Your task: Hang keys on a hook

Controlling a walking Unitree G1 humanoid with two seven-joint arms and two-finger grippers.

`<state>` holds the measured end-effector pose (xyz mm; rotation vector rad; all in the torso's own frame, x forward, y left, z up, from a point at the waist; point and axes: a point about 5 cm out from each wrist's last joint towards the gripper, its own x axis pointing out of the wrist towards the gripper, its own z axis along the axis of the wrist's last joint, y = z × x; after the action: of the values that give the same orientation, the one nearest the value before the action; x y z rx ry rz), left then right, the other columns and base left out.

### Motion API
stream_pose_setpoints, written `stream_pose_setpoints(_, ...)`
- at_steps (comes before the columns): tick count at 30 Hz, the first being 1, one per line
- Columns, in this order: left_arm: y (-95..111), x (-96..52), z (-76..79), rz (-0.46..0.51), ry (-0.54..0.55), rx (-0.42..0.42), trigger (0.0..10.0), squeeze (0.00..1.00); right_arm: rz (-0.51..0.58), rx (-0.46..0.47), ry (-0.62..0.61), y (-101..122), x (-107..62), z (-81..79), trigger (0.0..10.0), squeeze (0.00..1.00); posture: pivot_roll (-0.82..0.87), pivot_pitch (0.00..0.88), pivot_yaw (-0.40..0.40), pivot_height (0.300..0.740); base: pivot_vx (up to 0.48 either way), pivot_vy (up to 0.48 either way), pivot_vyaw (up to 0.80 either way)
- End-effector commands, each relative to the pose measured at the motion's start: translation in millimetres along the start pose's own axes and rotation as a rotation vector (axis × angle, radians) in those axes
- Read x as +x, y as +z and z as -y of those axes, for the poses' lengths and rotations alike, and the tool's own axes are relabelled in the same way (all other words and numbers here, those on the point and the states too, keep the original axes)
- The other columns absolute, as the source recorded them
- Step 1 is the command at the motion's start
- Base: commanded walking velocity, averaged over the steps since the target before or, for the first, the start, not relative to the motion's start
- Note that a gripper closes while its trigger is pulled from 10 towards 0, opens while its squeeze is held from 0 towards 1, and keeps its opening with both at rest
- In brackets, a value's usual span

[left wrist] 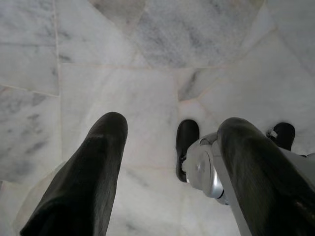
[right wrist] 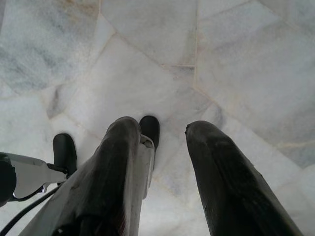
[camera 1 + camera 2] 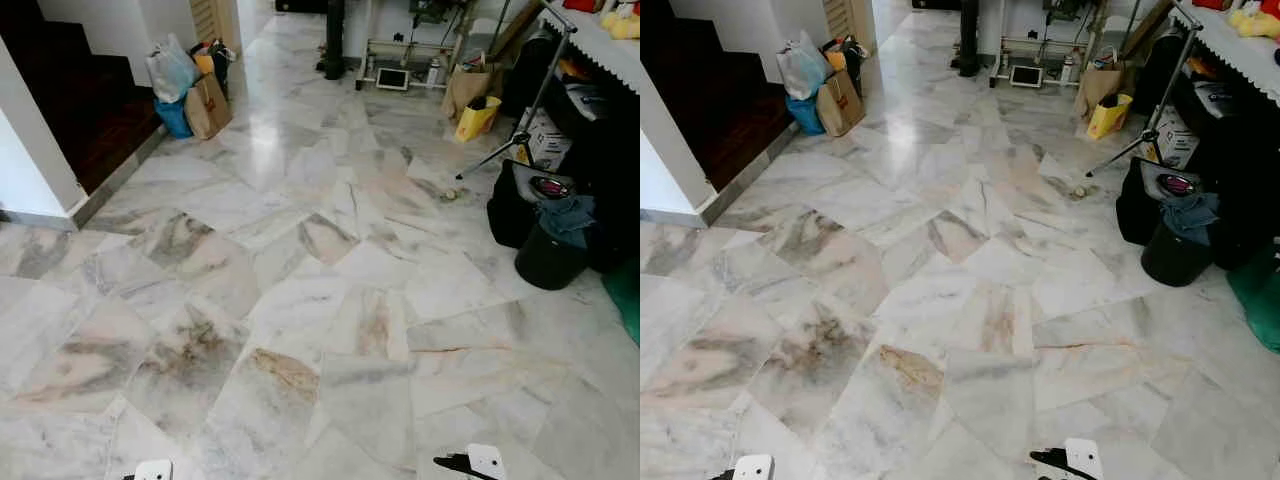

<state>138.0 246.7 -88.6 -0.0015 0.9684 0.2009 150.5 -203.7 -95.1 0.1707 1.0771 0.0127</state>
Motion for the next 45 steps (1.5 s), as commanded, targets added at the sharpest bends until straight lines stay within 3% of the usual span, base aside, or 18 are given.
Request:
stream_pose_setpoints(1, -2.7, -0.7, 0.4, -0.001, 0.01, -0.001, 10.0, 0.0, -0.02, 0.006, -0.019, -5.0, -1.6, 4.8, 10.0, 0.0, 0.17, 0.0, -0.041, 0.74, 0.0, 0.0, -0.77)
stream_pose_setpoints(3, -4.8, -1.4, -0.1, -0.004, 0.015, 0.001, 10.0, 0.0, -0.019, -0.015, -0.02, -5.4, -2.0, 5.5, 10.0, 0.0, 0.16, 0.0, -0.036, 0.74, 0.0, 0.0, -0.77)
stream_pose_setpoints(6, -5.6, -1.7, 0.4, 0.0, 0.012, 0.008, 10.0, 0.0, -0.002, 0.058, -0.065, -7.6, -2.7, 8.3, 10.0, 0.0, 0.16, 0.0, -0.032, 0.74, 0.0, 0.0, -0.76)
stream_pose_setpoints(17, 3.8, 0.3, 1.7, 0.031, 0.007, 0.017, 10.0, 0.0, 0.003, 0.075, -0.106, -9.1, -3.5, 11.4, 10.0, 0.0, 0.14, 0.0, -0.024, 0.74, 0.0, 0.0, -0.76)
stream_pose_setpoints(45, 13.1, 2.3, 1.2, 0.046, -0.003, 0.053, 10.0, 0.0, 0.02, 0.102, -0.102, -6.1, -1.6, 6.3, 10.0, 0.0, 0.14, 0.0, -0.015, 0.74, 0.0, 0.0, -0.75)
